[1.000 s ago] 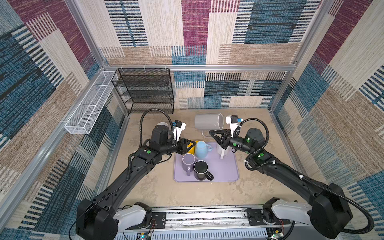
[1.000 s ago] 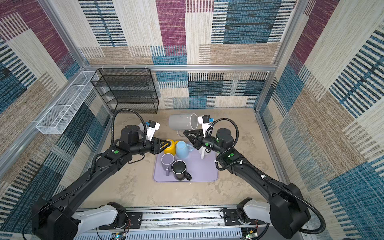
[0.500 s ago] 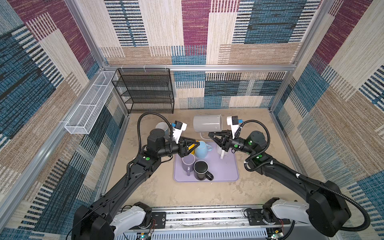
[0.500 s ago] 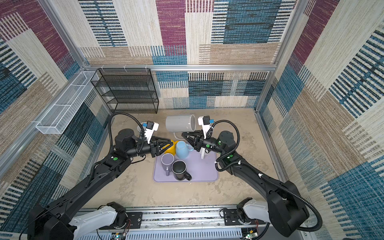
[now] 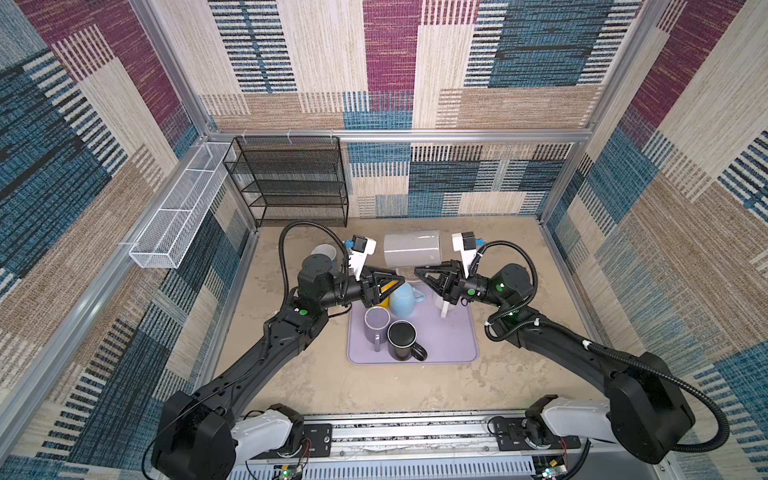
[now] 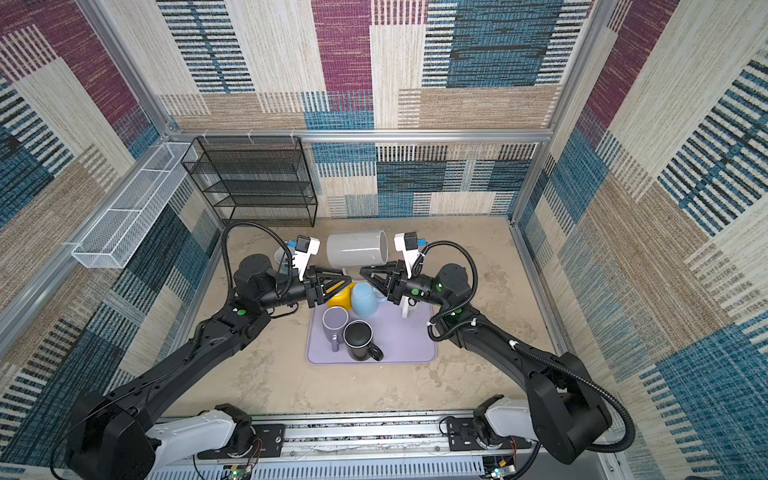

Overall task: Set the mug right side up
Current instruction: 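Raise the grey mug with the right gripper while the left gripper moves toward it, then grasp the grey mug with the left gripper while the right gripper holds it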

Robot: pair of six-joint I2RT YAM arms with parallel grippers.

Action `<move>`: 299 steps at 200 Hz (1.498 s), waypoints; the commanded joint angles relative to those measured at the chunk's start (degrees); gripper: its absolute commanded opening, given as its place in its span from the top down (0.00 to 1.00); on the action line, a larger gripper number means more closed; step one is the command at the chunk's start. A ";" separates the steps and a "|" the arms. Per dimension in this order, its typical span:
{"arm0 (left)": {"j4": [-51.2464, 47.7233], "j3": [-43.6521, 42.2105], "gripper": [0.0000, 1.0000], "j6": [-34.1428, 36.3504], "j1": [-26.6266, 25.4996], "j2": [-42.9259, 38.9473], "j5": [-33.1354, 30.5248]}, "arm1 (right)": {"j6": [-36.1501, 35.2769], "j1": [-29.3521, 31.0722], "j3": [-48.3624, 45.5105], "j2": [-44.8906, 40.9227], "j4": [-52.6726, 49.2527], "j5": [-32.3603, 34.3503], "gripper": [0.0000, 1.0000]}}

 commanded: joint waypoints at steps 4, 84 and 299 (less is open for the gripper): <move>7.66 1.15 0.58 -2.33 0.03 0.91 3.46 | 1.60 0.15 -0.20 0.05 9.25 -1.61 1.00; 24.88 0.85 0.67 -12.12 0.56 3.79 8.78 | 5.46 0.15 -0.97 2.04 15.30 -2.36 1.00; 44.13 2.93 1.00 -26.51 1.14 10.03 12.93 | 8.66 1.82 1.92 6.94 17.90 -4.46 1.00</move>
